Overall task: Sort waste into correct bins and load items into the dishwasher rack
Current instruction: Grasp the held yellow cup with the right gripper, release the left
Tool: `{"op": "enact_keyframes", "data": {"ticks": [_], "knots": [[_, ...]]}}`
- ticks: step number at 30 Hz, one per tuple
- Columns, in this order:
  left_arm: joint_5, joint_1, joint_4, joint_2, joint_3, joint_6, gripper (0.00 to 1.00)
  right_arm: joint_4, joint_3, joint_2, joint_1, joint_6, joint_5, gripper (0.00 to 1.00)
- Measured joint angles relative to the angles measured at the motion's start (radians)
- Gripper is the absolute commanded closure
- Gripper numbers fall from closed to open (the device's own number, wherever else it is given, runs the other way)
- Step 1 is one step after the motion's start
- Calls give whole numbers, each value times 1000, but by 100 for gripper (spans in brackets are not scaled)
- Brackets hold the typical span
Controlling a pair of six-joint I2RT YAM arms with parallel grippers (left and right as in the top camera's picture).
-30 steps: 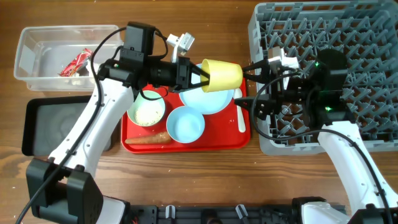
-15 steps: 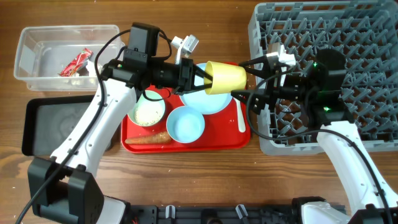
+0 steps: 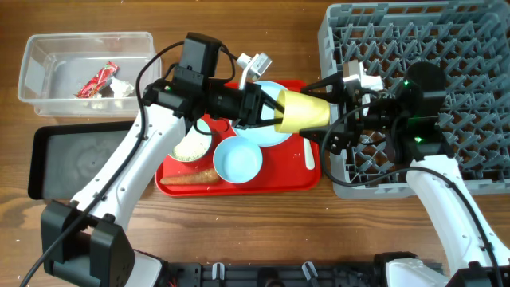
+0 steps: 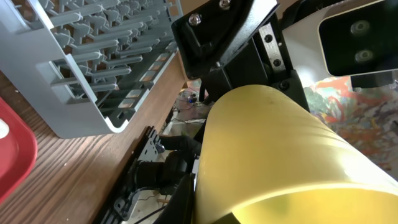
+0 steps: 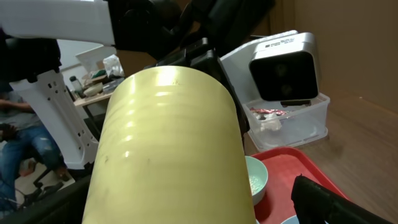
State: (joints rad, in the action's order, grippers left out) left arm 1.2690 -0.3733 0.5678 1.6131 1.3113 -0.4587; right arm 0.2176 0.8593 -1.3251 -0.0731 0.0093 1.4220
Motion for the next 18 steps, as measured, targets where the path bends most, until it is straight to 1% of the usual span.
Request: {"op": "enact_keyframes", "data": {"ticks": [1, 2, 5, 7, 9, 11, 14, 15, 17, 18], "knots": [[-1, 0, 0, 0, 0, 0, 95, 5, 0, 0, 0, -1, 0, 11], [-6, 0, 0, 0, 0, 0, 92, 5, 0, 0, 0, 0, 3, 14], [-20, 0, 0, 0, 0, 0, 80, 7, 0, 0, 0, 0, 10, 21], [-28, -2, 0, 0, 0, 0, 75, 8, 0, 0, 0, 0, 10, 25], [-48, -2, 0, 0, 0, 0, 76, 7, 0, 0, 0, 4, 10, 29], [-70, -2, 0, 0, 0, 0, 78, 8, 0, 0, 0, 21, 10, 36], [-101, -2, 0, 0, 0, 0, 82, 6, 0, 0, 0, 39, 9, 41], [-102, -2, -4, 0, 0, 0, 81, 6, 0, 0, 0, 39, 10, 42], [-109, -2, -16, 0, 0, 0, 76, 5, 0, 0, 0, 39, 10, 42], [-113, -2, -24, 0, 0, 0, 76, 5, 0, 0, 0, 39, 10, 42]]}}
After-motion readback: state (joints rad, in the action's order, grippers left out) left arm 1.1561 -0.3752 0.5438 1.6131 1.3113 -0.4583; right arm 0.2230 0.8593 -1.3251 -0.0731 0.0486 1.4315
